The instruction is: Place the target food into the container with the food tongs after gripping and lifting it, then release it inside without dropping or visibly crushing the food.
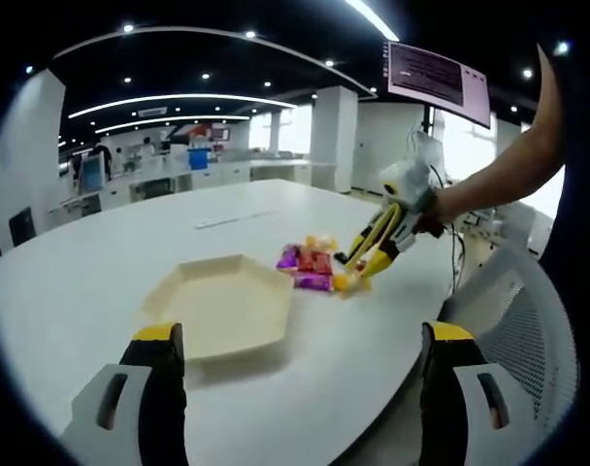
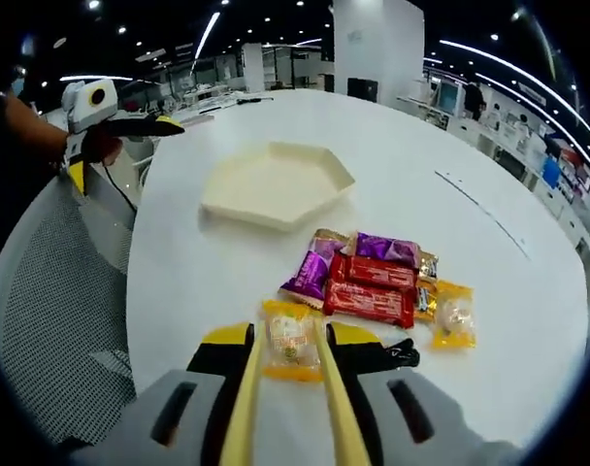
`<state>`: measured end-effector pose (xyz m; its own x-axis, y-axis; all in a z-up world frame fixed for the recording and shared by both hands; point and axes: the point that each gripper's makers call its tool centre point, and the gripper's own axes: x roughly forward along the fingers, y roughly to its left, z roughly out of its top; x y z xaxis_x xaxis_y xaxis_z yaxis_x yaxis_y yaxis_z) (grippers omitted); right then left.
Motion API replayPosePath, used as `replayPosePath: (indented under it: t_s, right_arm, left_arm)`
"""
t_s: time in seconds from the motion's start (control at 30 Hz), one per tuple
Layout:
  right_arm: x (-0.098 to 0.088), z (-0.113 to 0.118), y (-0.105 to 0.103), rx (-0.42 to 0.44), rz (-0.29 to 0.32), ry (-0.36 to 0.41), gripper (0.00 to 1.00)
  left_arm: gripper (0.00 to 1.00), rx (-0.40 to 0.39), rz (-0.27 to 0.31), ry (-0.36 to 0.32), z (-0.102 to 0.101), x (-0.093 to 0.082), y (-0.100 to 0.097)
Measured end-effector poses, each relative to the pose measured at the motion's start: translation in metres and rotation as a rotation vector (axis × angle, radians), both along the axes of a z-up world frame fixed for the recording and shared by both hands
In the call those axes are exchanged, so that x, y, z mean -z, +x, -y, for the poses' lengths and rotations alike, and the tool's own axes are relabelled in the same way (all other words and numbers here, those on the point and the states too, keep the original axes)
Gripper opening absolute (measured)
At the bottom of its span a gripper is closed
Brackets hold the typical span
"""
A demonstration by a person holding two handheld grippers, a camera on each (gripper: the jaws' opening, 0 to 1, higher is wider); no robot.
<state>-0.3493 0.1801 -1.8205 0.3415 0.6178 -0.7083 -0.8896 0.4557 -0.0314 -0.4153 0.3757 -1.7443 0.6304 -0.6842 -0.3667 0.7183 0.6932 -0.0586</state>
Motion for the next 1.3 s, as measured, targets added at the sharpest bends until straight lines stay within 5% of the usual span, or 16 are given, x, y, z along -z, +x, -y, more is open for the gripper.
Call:
replayPosePath:
  t_s: [0.27, 0.43, 0.97, 1.3]
  right_arm:
    - [0.007, -0.005, 0.003, -0.037, 0.045, -0.064, 0.27]
    - [0.005, -0.003, 0.009, 0.058, 0.008, -0.064, 0.21]
    - [-0.011, 0.012, 0.011, 0.179, -0.104, 0.039, 0.19]
    - [-0.030, 0.016, 0.019, 0.199, -0.085, 0.062, 0.19]
  left_arm:
    - [0.97, -0.005, -0.002, -0.001, -0.001, 0.000, 0.001]
    - [0.97, -0.009, -0.003, -0.003, -0.002, 0.000, 0.001]
    - [0.96, -0.013, 0.000, -0.002, -0.003, -0.001, 0.002]
    - [0.96, -0.013, -0.001, -0.004, -0.003, -0.001, 0.001]
